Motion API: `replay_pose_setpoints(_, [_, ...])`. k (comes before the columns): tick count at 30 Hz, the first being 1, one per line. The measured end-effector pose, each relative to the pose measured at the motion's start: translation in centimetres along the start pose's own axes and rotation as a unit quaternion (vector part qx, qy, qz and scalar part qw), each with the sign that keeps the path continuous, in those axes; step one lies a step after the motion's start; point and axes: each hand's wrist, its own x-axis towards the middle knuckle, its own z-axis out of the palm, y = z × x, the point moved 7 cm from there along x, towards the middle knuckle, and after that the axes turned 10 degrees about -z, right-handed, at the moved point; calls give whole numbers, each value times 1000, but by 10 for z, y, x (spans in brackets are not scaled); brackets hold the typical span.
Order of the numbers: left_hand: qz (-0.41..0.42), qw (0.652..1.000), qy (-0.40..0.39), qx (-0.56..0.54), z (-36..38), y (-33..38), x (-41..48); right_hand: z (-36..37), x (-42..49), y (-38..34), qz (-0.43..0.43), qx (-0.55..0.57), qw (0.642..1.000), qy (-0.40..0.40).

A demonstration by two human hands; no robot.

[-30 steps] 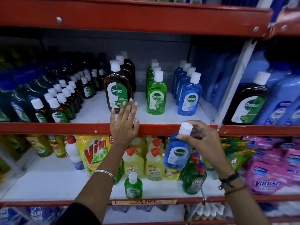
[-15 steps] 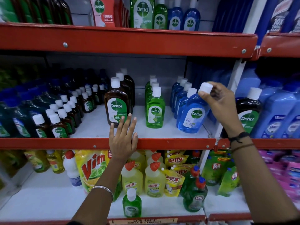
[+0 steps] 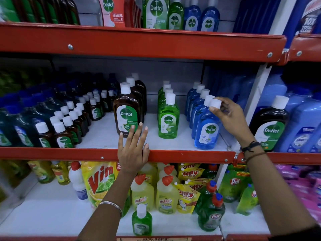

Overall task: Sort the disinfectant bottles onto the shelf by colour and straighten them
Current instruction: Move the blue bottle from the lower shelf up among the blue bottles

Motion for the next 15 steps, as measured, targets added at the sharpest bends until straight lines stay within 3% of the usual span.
replay_pose_setpoints(15, [-10,1000,-21,-5,-3,1,0,-1,-14,-2,22,-60,997,47])
